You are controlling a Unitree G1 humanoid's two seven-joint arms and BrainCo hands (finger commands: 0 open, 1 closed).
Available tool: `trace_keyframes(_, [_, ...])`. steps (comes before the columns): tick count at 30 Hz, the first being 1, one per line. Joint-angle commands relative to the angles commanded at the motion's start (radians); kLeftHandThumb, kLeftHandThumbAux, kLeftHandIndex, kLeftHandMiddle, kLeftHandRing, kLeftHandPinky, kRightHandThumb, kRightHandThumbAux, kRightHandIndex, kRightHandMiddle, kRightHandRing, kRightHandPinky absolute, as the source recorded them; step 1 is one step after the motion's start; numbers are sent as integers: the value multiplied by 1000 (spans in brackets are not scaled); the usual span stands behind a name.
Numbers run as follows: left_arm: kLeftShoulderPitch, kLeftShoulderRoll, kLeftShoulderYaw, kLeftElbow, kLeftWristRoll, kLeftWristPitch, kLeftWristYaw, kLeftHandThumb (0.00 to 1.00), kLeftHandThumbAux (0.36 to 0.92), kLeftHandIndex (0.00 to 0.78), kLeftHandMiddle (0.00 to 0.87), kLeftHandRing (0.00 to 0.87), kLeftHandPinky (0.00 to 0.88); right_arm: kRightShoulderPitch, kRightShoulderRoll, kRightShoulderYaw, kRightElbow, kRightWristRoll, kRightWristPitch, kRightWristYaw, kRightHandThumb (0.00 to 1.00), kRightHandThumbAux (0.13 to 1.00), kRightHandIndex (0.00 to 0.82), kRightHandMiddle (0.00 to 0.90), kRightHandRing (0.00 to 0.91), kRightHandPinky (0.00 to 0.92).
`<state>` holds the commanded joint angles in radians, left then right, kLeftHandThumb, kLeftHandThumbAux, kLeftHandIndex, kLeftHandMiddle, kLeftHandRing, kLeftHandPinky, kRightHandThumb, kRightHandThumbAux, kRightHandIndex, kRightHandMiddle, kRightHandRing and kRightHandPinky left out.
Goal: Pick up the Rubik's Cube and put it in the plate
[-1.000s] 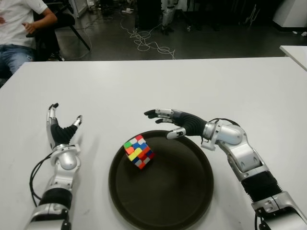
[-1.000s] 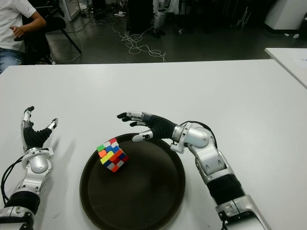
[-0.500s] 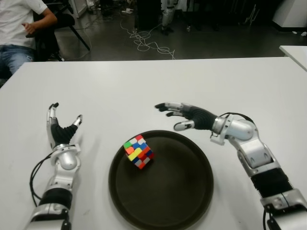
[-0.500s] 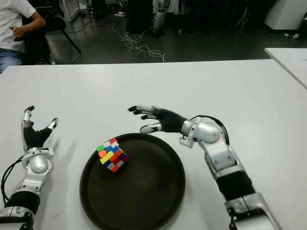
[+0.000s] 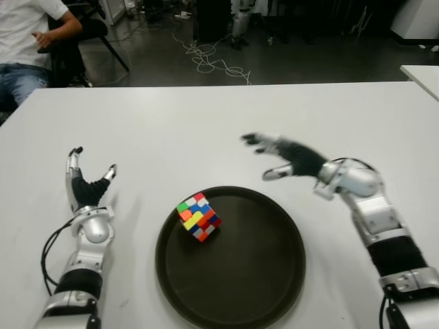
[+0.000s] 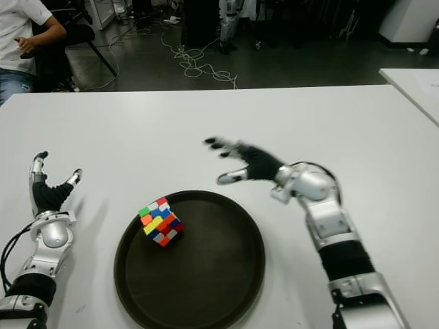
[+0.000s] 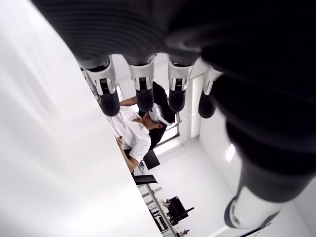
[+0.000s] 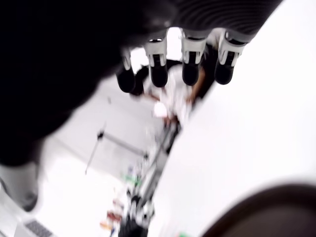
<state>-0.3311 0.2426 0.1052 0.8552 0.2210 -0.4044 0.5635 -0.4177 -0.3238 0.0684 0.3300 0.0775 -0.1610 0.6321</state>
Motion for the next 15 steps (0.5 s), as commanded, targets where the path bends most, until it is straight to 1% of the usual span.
trace_keyframes(2, [1, -1, 1, 1, -2, -3, -2, 0, 751, 2, 0, 0, 8, -33, -22, -33, 87, 0, -27, -13, 0, 627, 73, 60, 12, 0])
trace_keyframes(6, [1, 0, -1, -5, -1, -3, -2, 0, 746, 3, 1, 0, 3, -60, -31, -65, 183, -31, -83, -90, 0, 668, 75, 72, 25, 0])
trace_keyframes(10, [1, -1, -2, -8, 3, 0, 1, 0, 755, 4, 0, 0, 0, -65, -40, -92, 206, -44, -116, -152, 0, 680, 64, 64, 22, 0])
trace_keyframes(11, [0, -1, -2, -7, 3, 2, 2, 0, 756, 5, 1, 0, 0, -65, -38, -109, 225, -49, -146, -190, 0, 687, 62, 62, 21, 1])
trace_keyframes(13, [-1, 0, -2, -6, 3, 4, 3, 0, 749, 7, 2, 0, 0, -67, -36, -126, 252, -55, -184, -237, 0, 743, 52, 58, 22, 17])
trace_keyframes(15, [-2, 1, -1, -4, 3, 5, 3, 0, 746, 7, 3, 0, 0, -73, -36, -134, 283, -62, -213, -270, 0, 762, 49, 56, 22, 22])
